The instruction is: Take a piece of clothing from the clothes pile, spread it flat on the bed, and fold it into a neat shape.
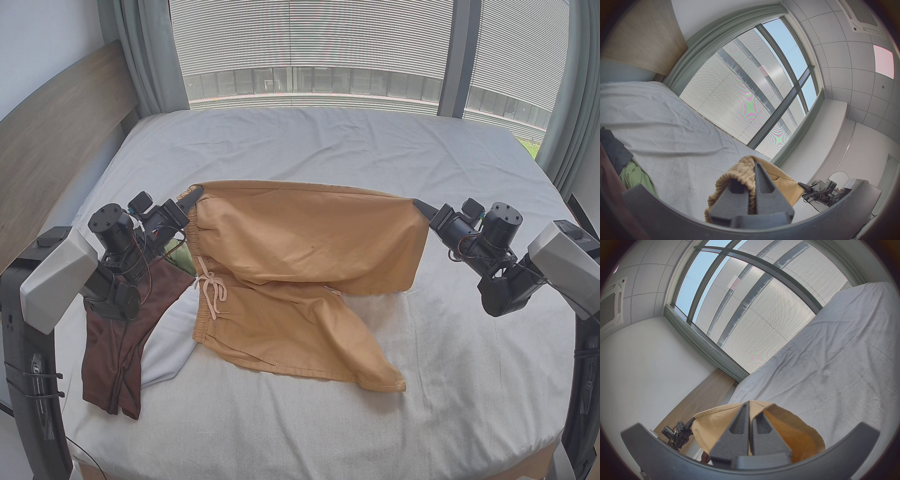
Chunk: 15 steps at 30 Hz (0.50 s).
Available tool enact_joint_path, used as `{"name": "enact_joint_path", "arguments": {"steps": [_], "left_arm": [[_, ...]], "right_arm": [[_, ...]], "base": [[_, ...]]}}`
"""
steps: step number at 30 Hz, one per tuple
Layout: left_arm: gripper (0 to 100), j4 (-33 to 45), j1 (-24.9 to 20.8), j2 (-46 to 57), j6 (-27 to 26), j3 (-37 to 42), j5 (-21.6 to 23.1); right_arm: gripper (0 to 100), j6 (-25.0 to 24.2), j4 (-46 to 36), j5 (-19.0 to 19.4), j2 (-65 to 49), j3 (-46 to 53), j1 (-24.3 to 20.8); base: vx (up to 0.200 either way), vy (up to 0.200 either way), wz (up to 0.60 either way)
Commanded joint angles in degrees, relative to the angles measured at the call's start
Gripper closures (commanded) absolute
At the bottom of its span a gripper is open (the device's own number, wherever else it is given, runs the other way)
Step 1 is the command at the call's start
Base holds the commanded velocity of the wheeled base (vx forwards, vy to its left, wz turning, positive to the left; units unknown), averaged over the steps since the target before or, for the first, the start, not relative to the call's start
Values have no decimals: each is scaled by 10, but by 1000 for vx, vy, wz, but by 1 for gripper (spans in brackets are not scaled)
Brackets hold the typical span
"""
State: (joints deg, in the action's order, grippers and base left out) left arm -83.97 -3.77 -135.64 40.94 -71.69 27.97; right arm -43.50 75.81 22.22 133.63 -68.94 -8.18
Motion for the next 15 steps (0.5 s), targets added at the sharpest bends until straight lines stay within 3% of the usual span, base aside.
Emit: {"name": "enact_joint_path", "arguments": {"steps": [1,15], "left_arm": [[100,14,-3,-42,1,-42,-1],[100,86,-4,-97,5,-173,-25]], "right_arm": [[100,0,-13,0,48,-45,0],[100,-1,-30,3,120,-172,2]], "base": [[0,0,0],[0,0,0]]}}
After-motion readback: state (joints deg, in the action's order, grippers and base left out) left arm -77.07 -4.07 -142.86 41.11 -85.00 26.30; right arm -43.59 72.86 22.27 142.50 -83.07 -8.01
